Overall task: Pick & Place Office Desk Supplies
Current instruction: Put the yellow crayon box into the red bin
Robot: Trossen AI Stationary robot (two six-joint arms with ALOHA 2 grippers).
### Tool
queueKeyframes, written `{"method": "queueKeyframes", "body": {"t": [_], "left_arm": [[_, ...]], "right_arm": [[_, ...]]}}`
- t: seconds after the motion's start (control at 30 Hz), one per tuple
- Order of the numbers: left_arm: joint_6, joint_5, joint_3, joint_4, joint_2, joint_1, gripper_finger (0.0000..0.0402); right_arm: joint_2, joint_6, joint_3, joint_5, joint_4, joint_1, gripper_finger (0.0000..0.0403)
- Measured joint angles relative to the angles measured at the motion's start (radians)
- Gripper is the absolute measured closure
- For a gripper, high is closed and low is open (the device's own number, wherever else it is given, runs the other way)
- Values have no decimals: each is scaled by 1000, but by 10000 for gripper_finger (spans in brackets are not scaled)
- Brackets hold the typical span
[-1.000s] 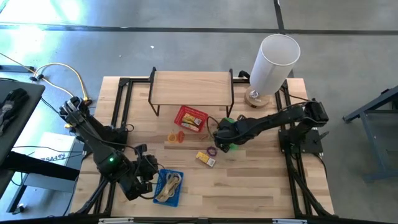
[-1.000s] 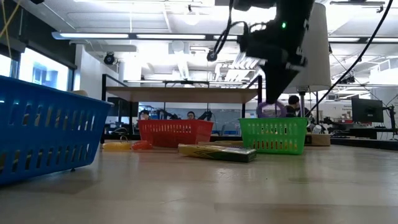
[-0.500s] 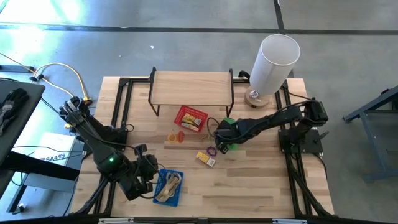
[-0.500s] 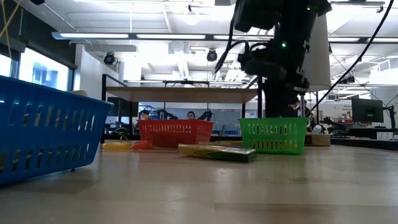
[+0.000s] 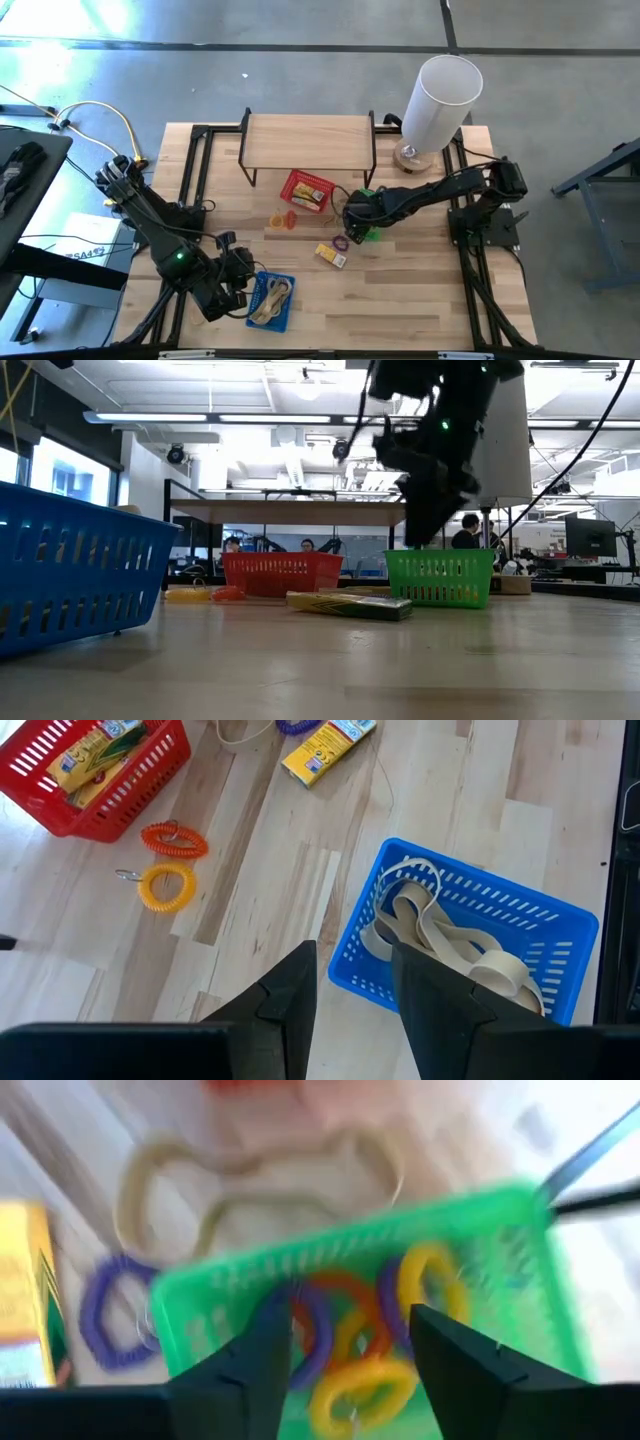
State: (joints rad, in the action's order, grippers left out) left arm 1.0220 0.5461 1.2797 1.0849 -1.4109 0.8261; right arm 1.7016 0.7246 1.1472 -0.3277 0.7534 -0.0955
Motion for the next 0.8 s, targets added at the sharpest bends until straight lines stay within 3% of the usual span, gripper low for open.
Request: {"method": "queueKeyframes", "body": {"t": [0.23,0.37,0.57,0.8], "left_arm": [[5,-2,0,0,0,0,277],[7,-2,0,0,0,7,277],[7,-3,0,0,0,15,277],[26,-6,0,0,0,18,277]], "right_arm": [[-98,-114,77,-120,-88,-60,182],[-135,-192,80,-18,-225,-112,183],[-94,-228,80,204,-258,-209,182],[32,-252,78,206,-225,-347,189]]}}
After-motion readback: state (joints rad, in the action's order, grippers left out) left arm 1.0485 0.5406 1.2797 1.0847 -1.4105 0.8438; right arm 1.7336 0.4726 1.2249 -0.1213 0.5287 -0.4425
